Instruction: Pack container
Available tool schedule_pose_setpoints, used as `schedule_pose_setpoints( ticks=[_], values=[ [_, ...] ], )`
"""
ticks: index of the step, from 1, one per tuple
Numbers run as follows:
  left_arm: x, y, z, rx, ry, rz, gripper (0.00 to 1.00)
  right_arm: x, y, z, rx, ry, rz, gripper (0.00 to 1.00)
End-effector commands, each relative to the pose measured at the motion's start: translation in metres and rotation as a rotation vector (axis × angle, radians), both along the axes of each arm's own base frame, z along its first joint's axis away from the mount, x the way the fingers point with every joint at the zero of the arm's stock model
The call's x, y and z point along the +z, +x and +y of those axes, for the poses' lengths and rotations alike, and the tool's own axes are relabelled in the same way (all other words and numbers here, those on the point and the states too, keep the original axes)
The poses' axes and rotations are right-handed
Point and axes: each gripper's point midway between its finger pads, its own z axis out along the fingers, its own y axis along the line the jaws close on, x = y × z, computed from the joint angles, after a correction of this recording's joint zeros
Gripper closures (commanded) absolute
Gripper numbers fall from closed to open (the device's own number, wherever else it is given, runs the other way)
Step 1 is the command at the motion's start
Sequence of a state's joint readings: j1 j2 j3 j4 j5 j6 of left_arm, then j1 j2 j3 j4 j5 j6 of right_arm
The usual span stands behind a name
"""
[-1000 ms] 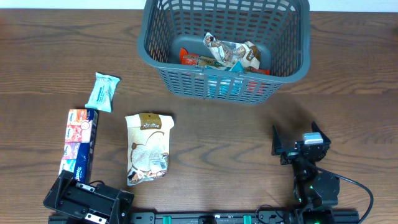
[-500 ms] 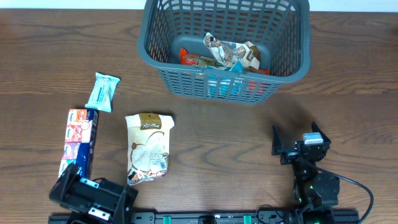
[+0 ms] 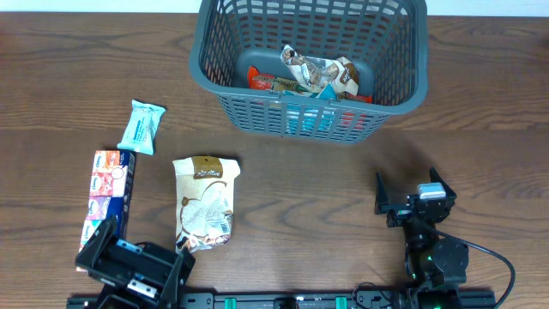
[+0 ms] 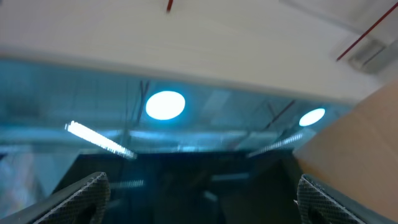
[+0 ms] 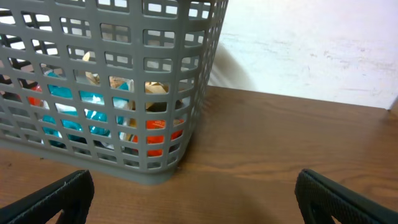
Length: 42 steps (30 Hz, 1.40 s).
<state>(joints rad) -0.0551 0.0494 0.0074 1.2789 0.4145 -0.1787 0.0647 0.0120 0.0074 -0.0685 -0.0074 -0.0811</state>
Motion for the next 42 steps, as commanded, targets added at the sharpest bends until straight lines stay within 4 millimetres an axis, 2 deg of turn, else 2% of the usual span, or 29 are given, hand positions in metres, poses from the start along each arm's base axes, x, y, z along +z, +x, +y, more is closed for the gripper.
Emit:
schedule_pose_setpoints(
  ticks=[1,3,7,16,19,22,24,29,33,37,42],
  values=[
    [-0.004,0.013,0.008,0.047,-0.037,0.048,0.05,-0.001,0.000,-0.001,-0.004,-0.010,0.000,0.01],
    [-0.006,0.019,0.010,0.053,-0.045,0.075,0.05,-0.001,0.000,-0.001,-0.004,-0.010,0.000,0.01],
    [-0.005,0.017,0.010,0.053,-0.046,0.067,0.05,-0.001,0.000,-0.001,-0.004,-0.010,-0.001,0.01],
    [0.011,-0.020,0.012,0.045,-0.060,-0.103,0.05,-0.001,0.000,-0.001,-0.004,-0.010,0.000,0.01],
    [0.011,-0.021,0.012,0.045,-0.060,-0.105,0.05,-0.001,0.000,-0.001,-0.004,-0.010,0.000,0.01],
    [0.007,-0.011,0.011,0.044,-0.051,-0.061,0.05,-0.001,0.000,-0.001,-0.004,-0.010,-0.001,0.01],
    [0.001,0.002,0.009,0.044,-0.042,0.001,0.05,-0.001,0.000,-0.001,-0.004,-0.010,-0.001,0.01],
    [-0.035,0.062,0.011,0.065,-0.043,0.296,0.05,-0.001,0.000,-0.001,-0.004,-0.010,0.000,0.01],
    [-0.068,0.095,0.013,0.088,-0.049,0.488,0.05,-0.001,0.000,-0.001,-0.004,-0.010,-0.001,0.01],
    [-0.071,0.097,0.014,0.096,-0.046,0.503,0.05,-0.001,0.000,-0.001,-0.004,-0.010,0.000,0.01],
    [-0.070,0.100,0.024,0.134,-0.091,0.505,0.05,-0.001,0.000,-0.001,-0.004,-0.010,0.000,0.01]
  ],
)
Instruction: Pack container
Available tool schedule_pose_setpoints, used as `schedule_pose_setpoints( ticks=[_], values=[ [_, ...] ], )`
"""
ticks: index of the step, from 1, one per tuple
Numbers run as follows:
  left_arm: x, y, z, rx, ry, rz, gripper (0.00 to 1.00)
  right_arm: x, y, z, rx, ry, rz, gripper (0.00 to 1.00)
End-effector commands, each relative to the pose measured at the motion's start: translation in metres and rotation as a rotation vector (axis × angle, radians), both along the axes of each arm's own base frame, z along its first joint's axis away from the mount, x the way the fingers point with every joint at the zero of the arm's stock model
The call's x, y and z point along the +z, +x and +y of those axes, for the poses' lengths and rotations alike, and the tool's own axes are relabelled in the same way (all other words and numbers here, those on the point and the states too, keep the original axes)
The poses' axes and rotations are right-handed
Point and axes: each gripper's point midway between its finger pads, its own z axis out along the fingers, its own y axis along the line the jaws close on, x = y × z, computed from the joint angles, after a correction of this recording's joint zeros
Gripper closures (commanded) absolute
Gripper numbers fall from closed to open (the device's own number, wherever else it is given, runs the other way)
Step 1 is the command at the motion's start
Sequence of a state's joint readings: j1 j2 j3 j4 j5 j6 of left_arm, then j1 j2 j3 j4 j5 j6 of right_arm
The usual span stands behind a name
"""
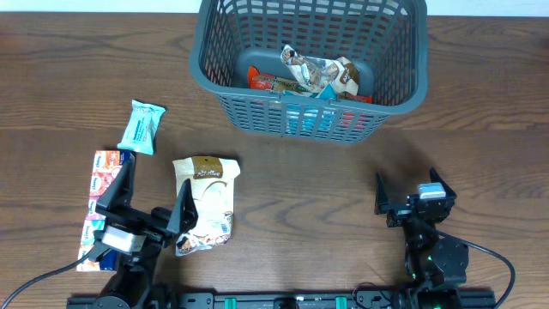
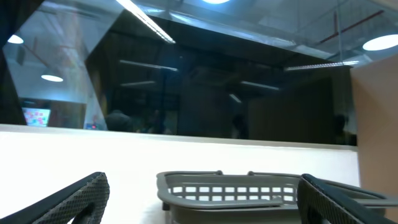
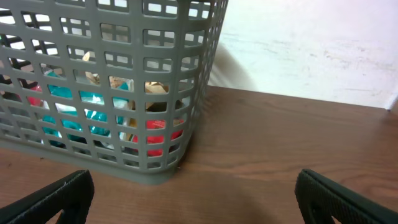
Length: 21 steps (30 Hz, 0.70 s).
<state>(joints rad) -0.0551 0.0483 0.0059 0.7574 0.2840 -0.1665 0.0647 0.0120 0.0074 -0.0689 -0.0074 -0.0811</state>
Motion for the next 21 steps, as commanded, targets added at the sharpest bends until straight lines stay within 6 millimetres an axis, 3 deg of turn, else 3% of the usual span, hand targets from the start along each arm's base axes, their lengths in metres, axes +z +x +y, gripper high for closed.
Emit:
schedule_pose_setpoints(
  ticks=[1,6,15,18,21],
  values=[
    [0.003,0.000,0.011,0.062,-0.023,-0.016,0.05,-0.001,0.000,-0.001,-0.004,-0.010,-0.001,0.01],
    [0.004,0.002,0.024,0.124,-0.070,-0.013,0.05,0.000,0.000,-0.001,-0.004,-0.010,-0.001,0.01],
    [0.004,0.002,0.023,0.065,-0.141,0.009,0.05,-0.001,0.000,-0.001,-0.004,-0.010,-0.001,0.01],
    [-0.003,0.007,0.023,0.066,-0.141,0.046,0.05,-0.001,0.000,-0.001,-0.004,-0.010,-0.001,0.01],
    [-0.024,0.021,0.028,0.099,-0.149,0.143,0.05,-0.001,0.000,-0.001,-0.004,-0.010,-0.001,0.01]
  ],
)
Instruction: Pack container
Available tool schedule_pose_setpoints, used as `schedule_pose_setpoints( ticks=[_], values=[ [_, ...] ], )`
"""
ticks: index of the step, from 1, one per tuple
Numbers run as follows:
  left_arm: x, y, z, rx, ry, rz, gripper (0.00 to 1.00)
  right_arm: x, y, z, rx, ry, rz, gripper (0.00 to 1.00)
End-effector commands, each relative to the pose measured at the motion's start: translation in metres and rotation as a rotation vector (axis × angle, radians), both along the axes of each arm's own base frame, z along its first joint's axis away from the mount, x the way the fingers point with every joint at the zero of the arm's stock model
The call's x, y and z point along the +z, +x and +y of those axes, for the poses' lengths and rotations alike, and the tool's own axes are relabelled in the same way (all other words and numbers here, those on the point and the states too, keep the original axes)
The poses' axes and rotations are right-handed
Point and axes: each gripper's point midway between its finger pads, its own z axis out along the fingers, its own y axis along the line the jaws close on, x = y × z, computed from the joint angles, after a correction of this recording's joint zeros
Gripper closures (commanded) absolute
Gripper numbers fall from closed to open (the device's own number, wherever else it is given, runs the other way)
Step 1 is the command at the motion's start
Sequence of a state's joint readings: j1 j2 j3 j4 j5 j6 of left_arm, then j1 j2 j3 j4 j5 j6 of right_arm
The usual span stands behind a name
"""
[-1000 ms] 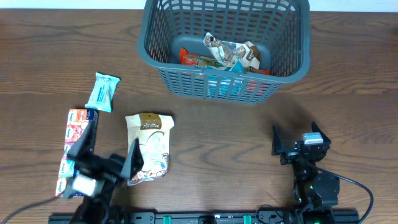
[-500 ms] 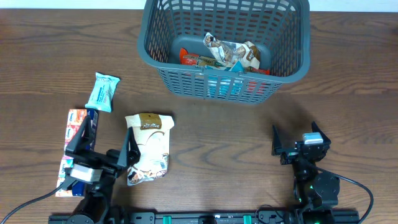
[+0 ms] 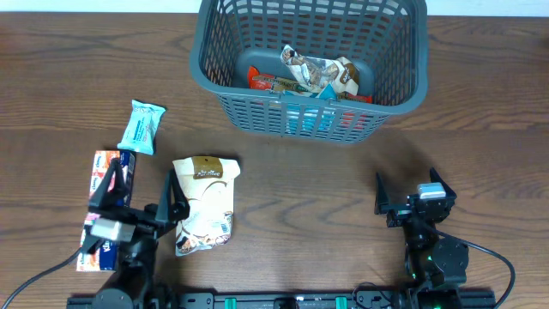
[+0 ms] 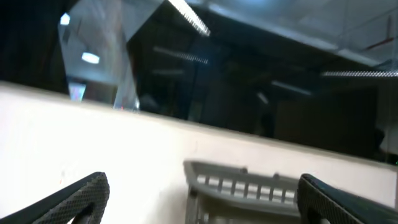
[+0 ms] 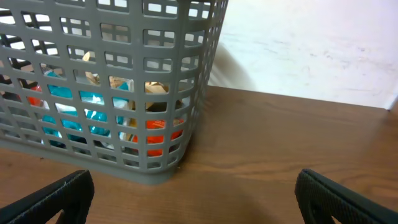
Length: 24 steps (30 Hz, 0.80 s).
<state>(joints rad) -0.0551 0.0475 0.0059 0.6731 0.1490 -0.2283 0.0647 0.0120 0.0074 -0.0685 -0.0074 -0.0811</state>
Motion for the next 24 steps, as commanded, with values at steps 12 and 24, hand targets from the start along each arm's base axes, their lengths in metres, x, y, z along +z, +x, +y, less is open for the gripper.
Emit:
schedule_pose_setpoints(
  ticks=[12,24],
  values=[
    [-0.038,0.020,0.013,0.062,-0.042,0.177,0.05,-0.001,0.000,-0.001,-0.004,-0.010,0.000,0.01],
    [-0.038,0.020,0.014,0.068,-0.044,0.177,0.05,-0.001,0.000,-0.001,-0.004,-0.010,-0.001,0.01]
  ],
)
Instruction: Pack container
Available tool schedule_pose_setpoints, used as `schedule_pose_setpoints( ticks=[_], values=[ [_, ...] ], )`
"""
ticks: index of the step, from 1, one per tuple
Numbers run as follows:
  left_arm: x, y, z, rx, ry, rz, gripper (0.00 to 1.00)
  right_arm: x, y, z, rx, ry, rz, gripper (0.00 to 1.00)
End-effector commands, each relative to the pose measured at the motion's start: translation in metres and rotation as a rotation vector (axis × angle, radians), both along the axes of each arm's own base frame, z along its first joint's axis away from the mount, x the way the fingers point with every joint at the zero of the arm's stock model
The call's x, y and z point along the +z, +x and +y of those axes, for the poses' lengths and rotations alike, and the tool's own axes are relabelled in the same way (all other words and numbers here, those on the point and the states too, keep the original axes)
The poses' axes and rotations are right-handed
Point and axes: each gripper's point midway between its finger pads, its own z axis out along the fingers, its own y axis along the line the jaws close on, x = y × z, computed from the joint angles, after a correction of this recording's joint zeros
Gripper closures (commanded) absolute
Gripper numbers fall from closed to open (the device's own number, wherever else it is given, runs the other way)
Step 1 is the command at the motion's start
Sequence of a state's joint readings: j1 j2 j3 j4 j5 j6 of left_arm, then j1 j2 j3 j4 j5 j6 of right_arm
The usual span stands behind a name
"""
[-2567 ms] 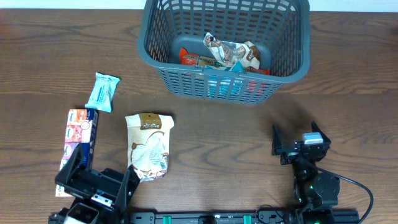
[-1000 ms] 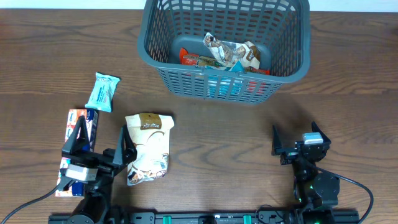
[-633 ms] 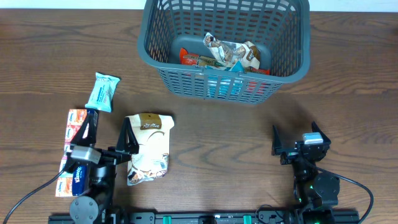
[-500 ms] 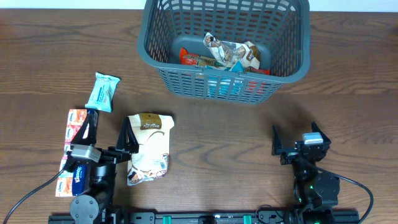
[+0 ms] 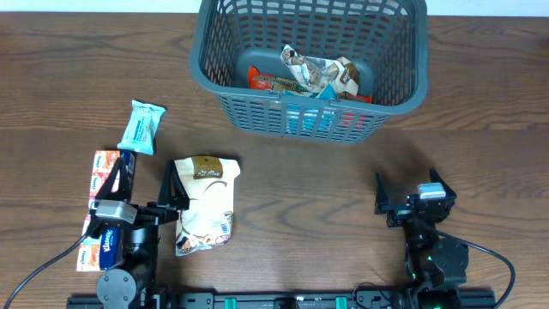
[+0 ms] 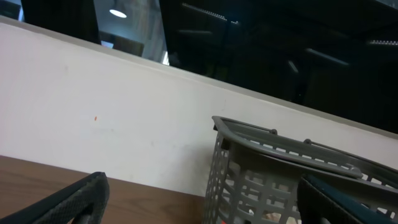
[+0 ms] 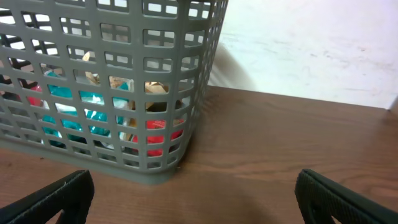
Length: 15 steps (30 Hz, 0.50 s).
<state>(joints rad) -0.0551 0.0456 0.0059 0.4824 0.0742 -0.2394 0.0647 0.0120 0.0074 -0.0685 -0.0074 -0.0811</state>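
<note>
A grey mesh basket (image 5: 390,77) stands at the back centre with several snack packets (image 5: 316,75) inside; it also shows in both wrist views (image 6: 298,180) (image 7: 74,81). On the table at left lie a beige pouch (image 5: 206,202), a teal bar wrapper (image 5: 141,127) and a multicoloured box (image 5: 105,180). My left gripper (image 5: 144,182) stands open between the box and the pouch, holding nothing. My right gripper (image 5: 412,187) sits open at the front right, well short of the basket.
Bare brown wood lies between the basket and both arms. A white wall (image 7: 311,43) stands behind the table. Dark windows (image 6: 261,37) fill the top of the left wrist view.
My left gripper has moved a little farther from the front edge and tipped down: its camera now shows the tabletop and more of the basket. The right arm has not moved.
My left arm lay folded at the front left edge, its camera on the ceiling. Then it stood raised beside the box, the basket rim coming into view. It kept tipping forward, and now stands between box and pouch. The right arm stayed still.
</note>
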Motion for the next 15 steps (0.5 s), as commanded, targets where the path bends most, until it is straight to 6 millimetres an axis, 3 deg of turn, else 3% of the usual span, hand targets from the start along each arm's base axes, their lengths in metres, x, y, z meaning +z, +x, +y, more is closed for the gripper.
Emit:
schedule_pose_setpoints(
  ticks=[1,15],
  values=[
    [0.003,-0.002,0.002,0.008,-0.011,-0.015,0.05,-0.001,0.000,-0.001,-0.004,-0.010,0.000,0.01],
    [0.012,-0.005,0.016,0.079,-0.042,-0.052,0.05,-0.001,0.000,-0.001,-0.004,-0.010,0.000,0.01]
  ],
)
